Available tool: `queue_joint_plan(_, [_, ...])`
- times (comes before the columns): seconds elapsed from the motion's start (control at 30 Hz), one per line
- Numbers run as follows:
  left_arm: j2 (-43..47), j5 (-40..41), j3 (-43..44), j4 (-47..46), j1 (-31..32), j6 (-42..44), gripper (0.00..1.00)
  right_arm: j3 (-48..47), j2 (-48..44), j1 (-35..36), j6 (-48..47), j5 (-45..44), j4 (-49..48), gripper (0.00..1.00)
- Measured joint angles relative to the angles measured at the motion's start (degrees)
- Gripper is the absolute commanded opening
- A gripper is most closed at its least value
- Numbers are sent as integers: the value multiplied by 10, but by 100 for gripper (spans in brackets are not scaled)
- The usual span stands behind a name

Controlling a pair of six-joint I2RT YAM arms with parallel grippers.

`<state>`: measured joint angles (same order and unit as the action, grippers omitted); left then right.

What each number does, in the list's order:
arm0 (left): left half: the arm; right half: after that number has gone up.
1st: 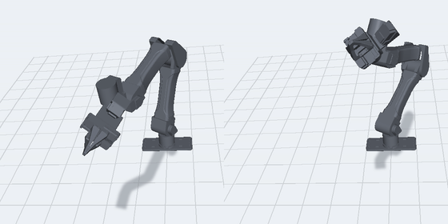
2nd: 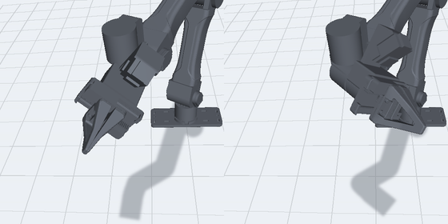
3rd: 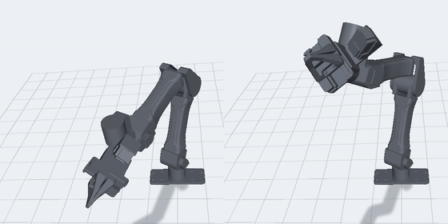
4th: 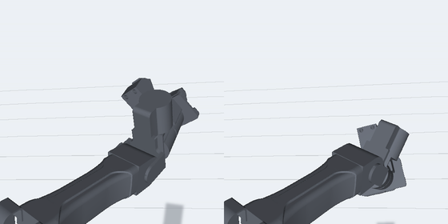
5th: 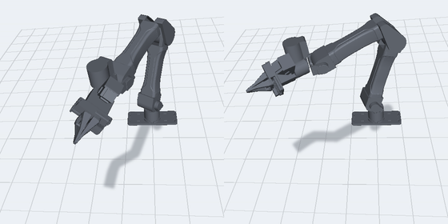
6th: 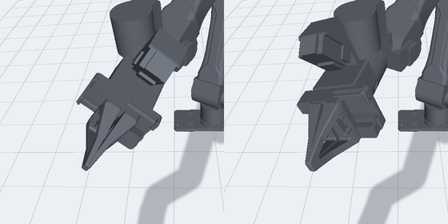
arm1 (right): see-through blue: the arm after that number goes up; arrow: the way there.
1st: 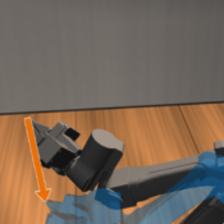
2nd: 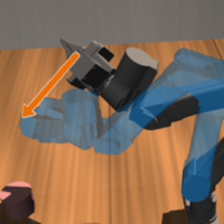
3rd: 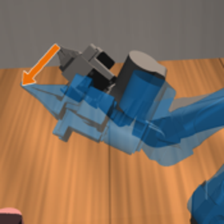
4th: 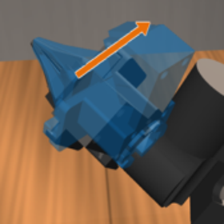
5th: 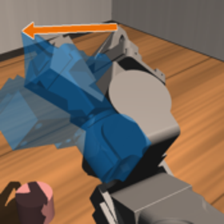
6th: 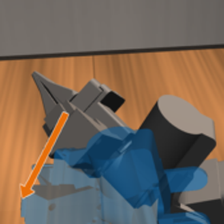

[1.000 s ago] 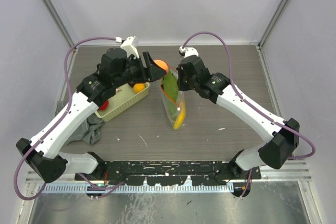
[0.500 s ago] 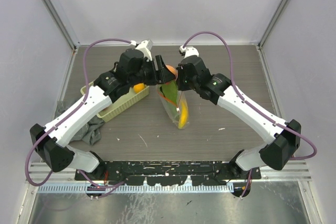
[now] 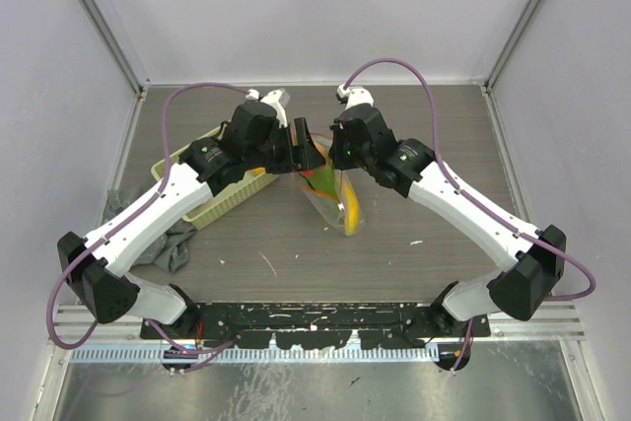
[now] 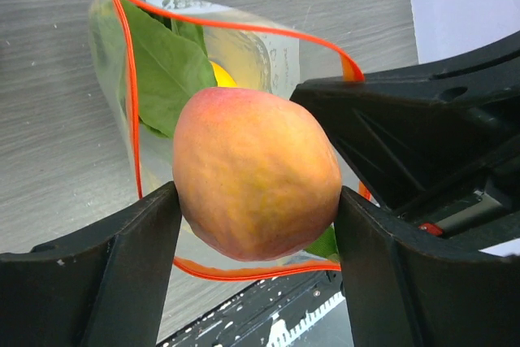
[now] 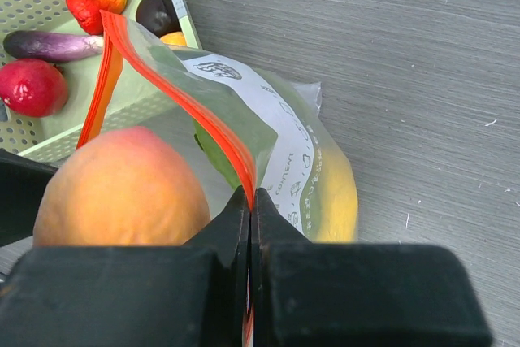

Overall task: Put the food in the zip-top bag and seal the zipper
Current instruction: Place the fake fruit in the zipper food storage bag.

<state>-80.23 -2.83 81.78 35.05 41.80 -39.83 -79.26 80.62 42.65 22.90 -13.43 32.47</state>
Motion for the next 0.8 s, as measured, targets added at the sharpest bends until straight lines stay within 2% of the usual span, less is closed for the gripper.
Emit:
queue_joint_plan(0.37, [0, -15, -1, 14, 7, -3, 90, 0, 0, 0, 0, 0, -8, 1])
queue_joint_plan(0.8, [15, -3, 22, 67, 6, 16, 95, 0, 0, 0, 0, -5, -11, 1])
